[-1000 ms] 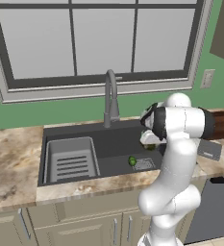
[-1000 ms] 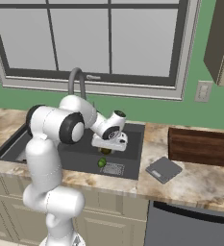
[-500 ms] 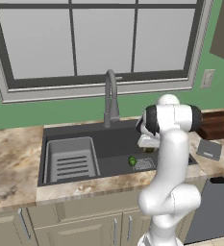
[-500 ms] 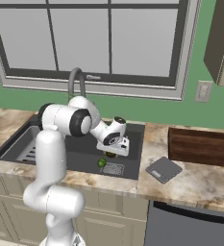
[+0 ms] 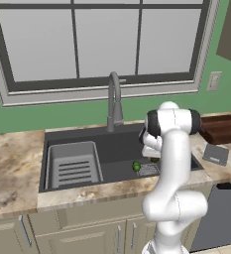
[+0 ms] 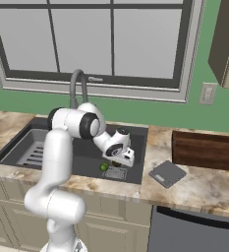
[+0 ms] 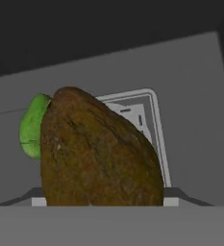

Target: Pick up all produce items and place them in the sink. Turn on the sink faucet to wash them. Then turn the sink off and put them in the tray.

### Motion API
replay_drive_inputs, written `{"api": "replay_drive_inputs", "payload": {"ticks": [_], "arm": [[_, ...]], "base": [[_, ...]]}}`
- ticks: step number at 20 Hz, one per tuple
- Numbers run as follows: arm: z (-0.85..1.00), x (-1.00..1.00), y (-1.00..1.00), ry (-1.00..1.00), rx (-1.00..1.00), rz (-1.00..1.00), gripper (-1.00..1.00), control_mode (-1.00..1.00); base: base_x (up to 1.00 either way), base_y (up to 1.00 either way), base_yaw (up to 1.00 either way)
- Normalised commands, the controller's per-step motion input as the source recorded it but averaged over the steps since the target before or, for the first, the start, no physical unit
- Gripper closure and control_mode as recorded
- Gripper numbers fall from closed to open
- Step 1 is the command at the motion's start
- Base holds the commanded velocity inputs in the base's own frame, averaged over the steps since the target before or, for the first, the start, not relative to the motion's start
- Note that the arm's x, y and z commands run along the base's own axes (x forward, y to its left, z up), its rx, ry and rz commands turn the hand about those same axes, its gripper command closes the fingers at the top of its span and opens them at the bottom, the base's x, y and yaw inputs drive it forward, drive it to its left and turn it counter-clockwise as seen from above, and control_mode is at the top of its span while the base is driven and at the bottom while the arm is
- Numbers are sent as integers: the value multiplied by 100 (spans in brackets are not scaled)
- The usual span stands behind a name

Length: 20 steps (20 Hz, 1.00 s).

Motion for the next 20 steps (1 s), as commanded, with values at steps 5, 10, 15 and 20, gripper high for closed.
{"api": "replay_drive_inputs", "payload": {"ticks": [5, 10, 15, 20], "arm": [[-33, 30, -13, 0, 0, -12, 100, -100], [-37, 35, -8, 0, 0, -9, 100, -100], [-42, 28, 0, 0, -1, -8, 100, -100], [-40, 25, 0, 0, -2, -8, 100, -100]], "base": [[0, 0, 0], [0, 0, 0], [0, 0, 0], [0, 0, 0]]}}
